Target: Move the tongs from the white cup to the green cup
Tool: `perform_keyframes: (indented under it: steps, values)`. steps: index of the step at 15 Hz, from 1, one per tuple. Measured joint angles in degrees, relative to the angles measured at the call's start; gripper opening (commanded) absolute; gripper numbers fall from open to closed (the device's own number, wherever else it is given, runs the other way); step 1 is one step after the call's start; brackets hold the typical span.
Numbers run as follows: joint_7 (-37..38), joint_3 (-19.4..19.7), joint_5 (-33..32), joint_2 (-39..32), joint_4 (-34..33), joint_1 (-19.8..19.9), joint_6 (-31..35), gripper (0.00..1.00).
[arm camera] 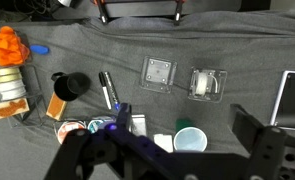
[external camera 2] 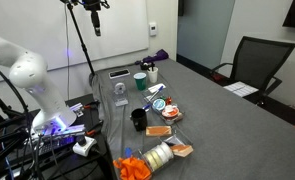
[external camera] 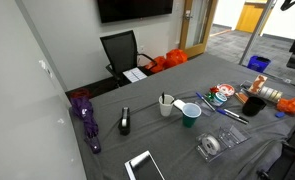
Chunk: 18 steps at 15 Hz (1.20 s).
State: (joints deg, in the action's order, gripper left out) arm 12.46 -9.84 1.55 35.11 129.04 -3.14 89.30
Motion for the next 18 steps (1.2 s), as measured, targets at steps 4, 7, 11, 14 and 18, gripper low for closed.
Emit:
perform_keyframes:
  steps: [4, 7, 11, 14, 18]
  values:
    - [0.00, 0.00, -0.01, 0.00, 0.00, 0.00, 0.00, 1.00]
    - [1.45, 0.38, 0.47, -0.01, -0.01, 0.03, 0.96, 1.00]
    - [5.92, 1.21, 1.82, -1.33, -0.15, 0.46, 4.13, 1.00]
    - [9.38, 1.22, 2.40, -4.54, -0.35, 0.89, 9.38, 1.00]
    - [12.45, 1.22, 3.68, -10.66, -1.95, 0.95, 16.11, 1.00]
